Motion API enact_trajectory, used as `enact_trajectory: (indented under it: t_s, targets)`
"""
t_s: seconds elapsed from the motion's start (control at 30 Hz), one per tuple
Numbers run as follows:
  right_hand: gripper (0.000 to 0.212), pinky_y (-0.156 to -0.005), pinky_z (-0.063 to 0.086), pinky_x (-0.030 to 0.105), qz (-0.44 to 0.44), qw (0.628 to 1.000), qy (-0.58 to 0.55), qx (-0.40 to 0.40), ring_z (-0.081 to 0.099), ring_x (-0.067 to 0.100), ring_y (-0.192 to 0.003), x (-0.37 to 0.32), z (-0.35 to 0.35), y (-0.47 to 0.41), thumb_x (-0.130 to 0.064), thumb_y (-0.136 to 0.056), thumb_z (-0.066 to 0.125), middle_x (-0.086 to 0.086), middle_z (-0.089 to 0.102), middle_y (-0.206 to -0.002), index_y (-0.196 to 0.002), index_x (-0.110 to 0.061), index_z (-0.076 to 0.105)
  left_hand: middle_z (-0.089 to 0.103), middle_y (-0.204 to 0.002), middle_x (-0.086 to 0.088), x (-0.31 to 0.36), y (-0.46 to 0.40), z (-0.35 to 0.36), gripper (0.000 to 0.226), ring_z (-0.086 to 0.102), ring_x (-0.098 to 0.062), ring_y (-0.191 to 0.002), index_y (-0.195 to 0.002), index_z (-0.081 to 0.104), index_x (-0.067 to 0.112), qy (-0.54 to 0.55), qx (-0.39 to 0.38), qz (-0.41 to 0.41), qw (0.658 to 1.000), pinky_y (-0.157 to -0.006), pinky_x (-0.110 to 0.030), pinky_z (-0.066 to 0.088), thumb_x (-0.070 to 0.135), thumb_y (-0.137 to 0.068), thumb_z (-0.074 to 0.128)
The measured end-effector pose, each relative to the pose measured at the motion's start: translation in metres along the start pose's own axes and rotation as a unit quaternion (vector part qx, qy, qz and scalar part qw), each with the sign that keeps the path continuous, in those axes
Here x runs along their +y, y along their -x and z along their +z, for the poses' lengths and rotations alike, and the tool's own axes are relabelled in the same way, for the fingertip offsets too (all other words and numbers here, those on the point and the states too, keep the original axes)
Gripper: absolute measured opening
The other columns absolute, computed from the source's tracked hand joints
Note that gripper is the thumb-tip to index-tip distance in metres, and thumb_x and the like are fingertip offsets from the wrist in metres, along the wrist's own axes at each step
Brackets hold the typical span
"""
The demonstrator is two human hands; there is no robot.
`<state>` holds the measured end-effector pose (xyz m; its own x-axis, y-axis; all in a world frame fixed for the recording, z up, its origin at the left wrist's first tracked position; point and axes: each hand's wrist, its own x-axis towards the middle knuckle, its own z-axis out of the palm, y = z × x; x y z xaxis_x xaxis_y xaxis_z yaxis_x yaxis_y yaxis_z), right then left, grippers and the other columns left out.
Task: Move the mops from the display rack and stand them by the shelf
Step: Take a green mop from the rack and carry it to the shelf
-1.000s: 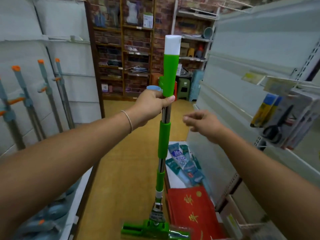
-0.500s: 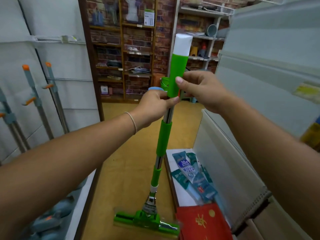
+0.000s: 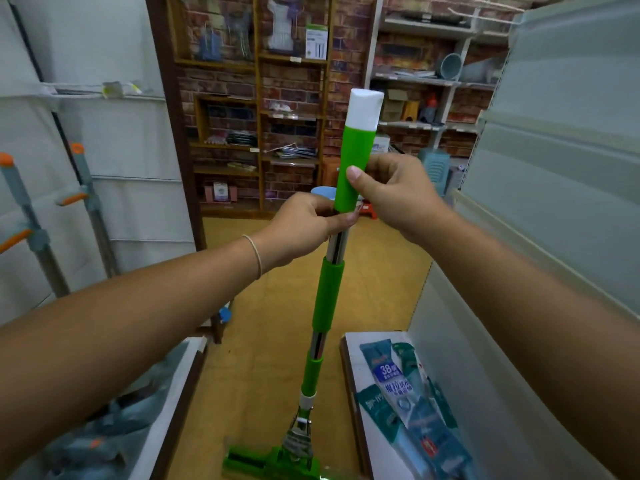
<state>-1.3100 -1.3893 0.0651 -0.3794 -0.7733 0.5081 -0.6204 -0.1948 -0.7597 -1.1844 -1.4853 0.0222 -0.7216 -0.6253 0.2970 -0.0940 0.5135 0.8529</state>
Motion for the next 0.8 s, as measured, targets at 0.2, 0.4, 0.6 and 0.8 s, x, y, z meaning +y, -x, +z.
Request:
enact_trajectory:
  t_s: [0.2, 0.4, 0.6, 0.8]
  targets:
    - [0.017, -0.072, 0.060, 0.036, 0.023, 0.998, 0.035, 0.041, 0.073, 0.015, -0.081, 0.045, 0.002, -0.039, -0.025, -0.093, 0.067, 0.004, 0.076, -0.088, -0.102, -0.012, 0.073, 0.072, -0.094, -0.006, -0.035, -0.055, 0.012, 0.018, 0.067, -0.012, -0.084, -0.098, 0.071, 0.018, 0.048, -0.057, -0.001, 0.997, -0.069, -0.026, 0.056, 0.026, -0.082, 0.075]
    - [0.012, -0.078, 0.060, 0.050, 0.043, 0.994, 0.057, 0.087, 0.073, 0.028, -0.086, 0.068, -0.010, -0.073, -0.025, -0.092, 0.067, 0.015, 0.075, -0.091, -0.095, -0.014, 0.072, 0.069, -0.099, -0.012, -0.070, -0.102, 0.033, 0.033, 0.065, -0.029, -0.098, -0.103, 0.065, 0.009, 0.039, -0.165, 0.000, 0.986, -0.092, -0.047, 0.053, 0.027, -0.079, 0.078]
    - [0.006, -0.073, 0.060, 0.035, 0.051, 0.986, 0.084, 0.137, 0.072, 0.018, -0.080, 0.085, -0.026, -0.095, -0.020, -0.093, 0.065, 0.013, 0.076, -0.092, -0.092, -0.020, 0.071, 0.071, -0.106, -0.010, -0.084, -0.153, 0.069, 0.012, 0.066, -0.020, -0.102, -0.100, 0.067, 0.013, 0.117, -0.163, 0.010, 0.980, -0.098, -0.039, 0.050, 0.015, -0.088, 0.068]
    - [0.018, -0.082, 0.060, 0.035, 0.109, 0.964, 0.128, 0.208, 0.072, 0.028, -0.093, 0.097, -0.050, -0.110, -0.016, -0.097, 0.061, 0.015, 0.074, -0.101, -0.106, -0.004, 0.070, 0.072, -0.103, -0.011, -0.080, -0.208, 0.101, 0.012, 0.066, -0.025, -0.100, -0.096, 0.069, 0.016, 0.134, -0.239, 0.044, 0.961, -0.092, -0.038, 0.051, 0.022, -0.086, 0.071]
